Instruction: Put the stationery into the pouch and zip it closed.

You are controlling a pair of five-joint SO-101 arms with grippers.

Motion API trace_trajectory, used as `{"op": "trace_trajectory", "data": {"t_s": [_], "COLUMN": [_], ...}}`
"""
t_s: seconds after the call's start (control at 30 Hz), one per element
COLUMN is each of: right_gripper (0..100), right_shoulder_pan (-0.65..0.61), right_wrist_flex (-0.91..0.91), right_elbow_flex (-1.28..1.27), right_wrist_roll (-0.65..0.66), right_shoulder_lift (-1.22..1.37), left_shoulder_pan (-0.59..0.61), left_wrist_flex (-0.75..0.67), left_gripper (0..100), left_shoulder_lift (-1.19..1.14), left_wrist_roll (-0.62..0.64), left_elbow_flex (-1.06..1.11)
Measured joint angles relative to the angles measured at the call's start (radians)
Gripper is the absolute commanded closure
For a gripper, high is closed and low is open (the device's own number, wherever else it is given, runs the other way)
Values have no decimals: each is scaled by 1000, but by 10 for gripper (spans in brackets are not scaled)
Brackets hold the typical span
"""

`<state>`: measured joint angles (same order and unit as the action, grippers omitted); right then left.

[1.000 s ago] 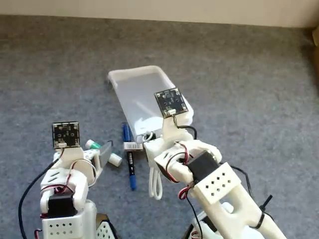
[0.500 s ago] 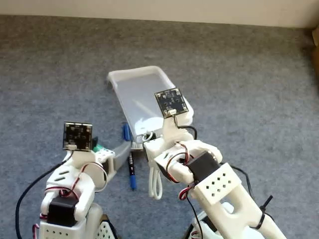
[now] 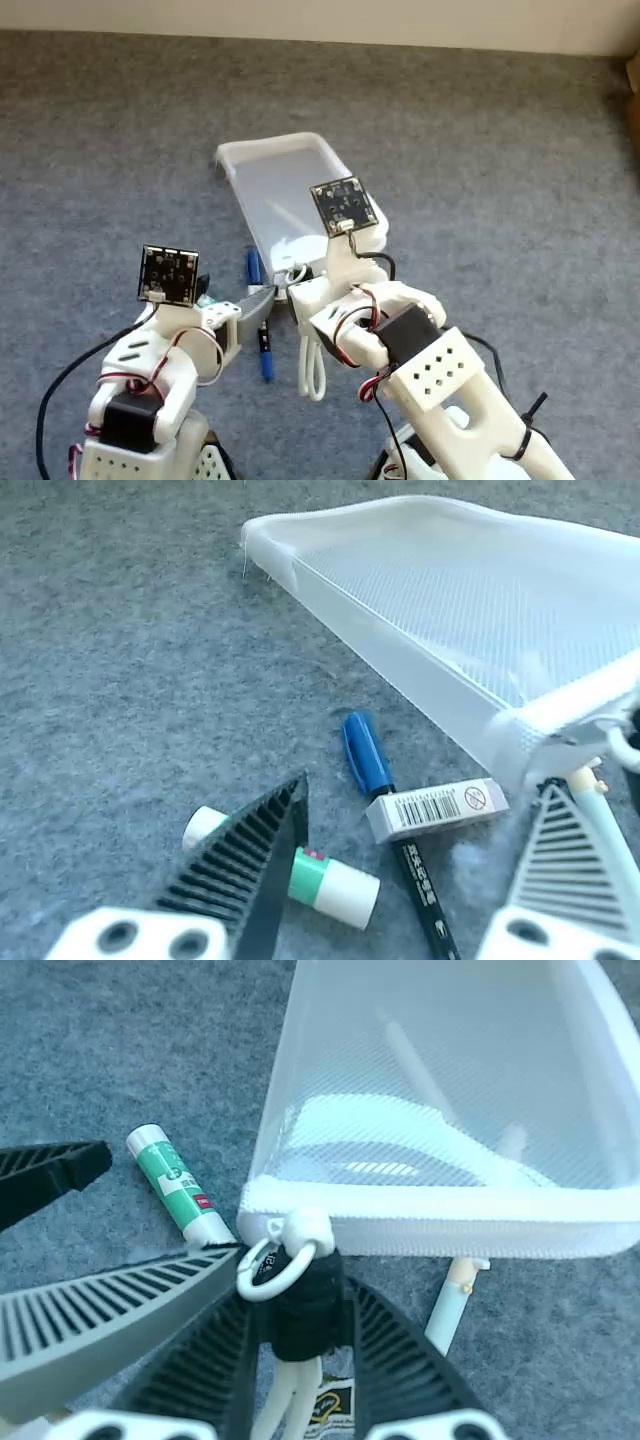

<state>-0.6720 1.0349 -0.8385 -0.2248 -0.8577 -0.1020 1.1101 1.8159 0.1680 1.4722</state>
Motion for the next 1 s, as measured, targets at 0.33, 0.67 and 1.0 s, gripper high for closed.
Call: {"op": "trace_trajectory", "data": {"t_s": [0.33, 0.67, 1.0], "right_gripper": [995, 995, 995], "right_shoulder_pan": [2, -38, -41], "right_wrist_flex": [26, 26, 26], "right_elbow_flex": [0, -43, -43], "right_wrist_roll": [0, 0, 0], "right_shoulder_lift": [0, 0, 0], "left_shoulder_pan": [-6, -6, 9], "left_wrist_flex": [-160, -163, -163], "left_gripper": [677, 678, 832], "left_shoulder_lift": [-5, -5, -5], "left_wrist_roll": [2, 2, 2], "left_elbow_flex": [101, 101, 101]}}
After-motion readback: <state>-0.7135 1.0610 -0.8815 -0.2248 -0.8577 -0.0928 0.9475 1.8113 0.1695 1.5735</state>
